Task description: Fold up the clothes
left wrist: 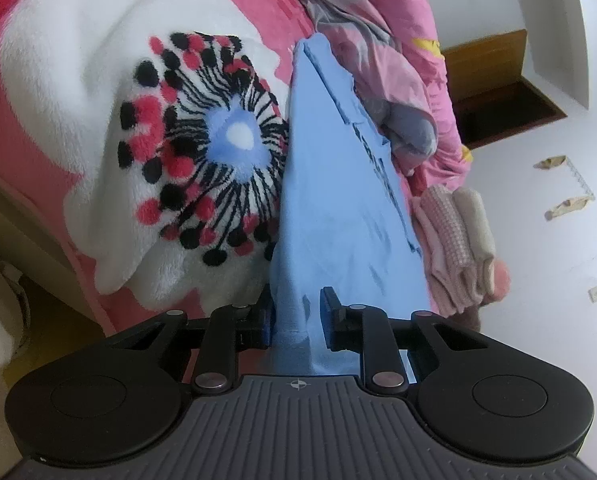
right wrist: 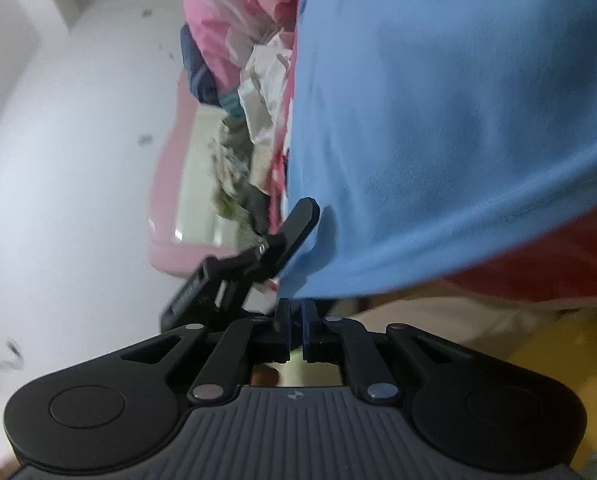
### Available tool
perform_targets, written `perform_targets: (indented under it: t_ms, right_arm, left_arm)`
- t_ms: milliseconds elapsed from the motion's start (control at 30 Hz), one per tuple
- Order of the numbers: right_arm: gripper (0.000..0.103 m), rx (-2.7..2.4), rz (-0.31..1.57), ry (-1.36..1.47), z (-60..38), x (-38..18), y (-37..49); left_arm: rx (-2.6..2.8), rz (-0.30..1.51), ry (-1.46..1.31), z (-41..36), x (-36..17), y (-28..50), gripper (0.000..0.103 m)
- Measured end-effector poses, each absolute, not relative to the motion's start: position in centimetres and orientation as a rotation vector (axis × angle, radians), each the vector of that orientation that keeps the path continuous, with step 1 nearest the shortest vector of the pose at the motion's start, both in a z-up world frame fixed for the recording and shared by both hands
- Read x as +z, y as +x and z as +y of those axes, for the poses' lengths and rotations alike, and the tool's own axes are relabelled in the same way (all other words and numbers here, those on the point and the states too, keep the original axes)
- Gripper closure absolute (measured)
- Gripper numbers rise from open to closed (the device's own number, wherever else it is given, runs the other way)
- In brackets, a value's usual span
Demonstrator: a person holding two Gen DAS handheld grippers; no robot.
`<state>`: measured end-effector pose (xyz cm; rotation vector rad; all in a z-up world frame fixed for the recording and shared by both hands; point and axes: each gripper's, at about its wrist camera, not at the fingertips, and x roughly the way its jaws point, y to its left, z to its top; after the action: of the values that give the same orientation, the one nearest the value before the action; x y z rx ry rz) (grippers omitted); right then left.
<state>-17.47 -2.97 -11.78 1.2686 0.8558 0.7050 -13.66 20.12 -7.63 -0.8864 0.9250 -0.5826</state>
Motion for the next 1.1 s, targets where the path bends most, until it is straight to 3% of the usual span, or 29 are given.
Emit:
perform_targets:
  t_ms: [133,267,433,700,1100]
  right_arm:
    - [0.077,0.65,0.925,1.111,-5.1,-10.9,-20.4]
    - [0.076,0.586,0.952,1.04,-8.6,-10.7,-24.9]
    - [0.075,0.445,0.789,0.954,-14.2,-6.6,-28.0]
    - [0.064,0.06,0.504,0.885,-26.6,-0.8,-31.5]
    - [0.065,-0.049,0.552,0.886,-36.0,-4.8,-30.4]
  left_arm:
    - [-0.582,0.921,-0.844,19.9,-7.3,-13.9,0.082]
    - [-0.574,0.919,-0.828,19.7,-7.3,-14.0,0.082]
    - [-0.558,0.908,-0.772,19.2,-6.7,-14.1,0.082]
    - [-0.531,0.91,-0.722,18.7,-6.3,-14.4,0.082]
    - [-0.481,0.895,-0.626,17.7,-5.6,-14.6,0.082]
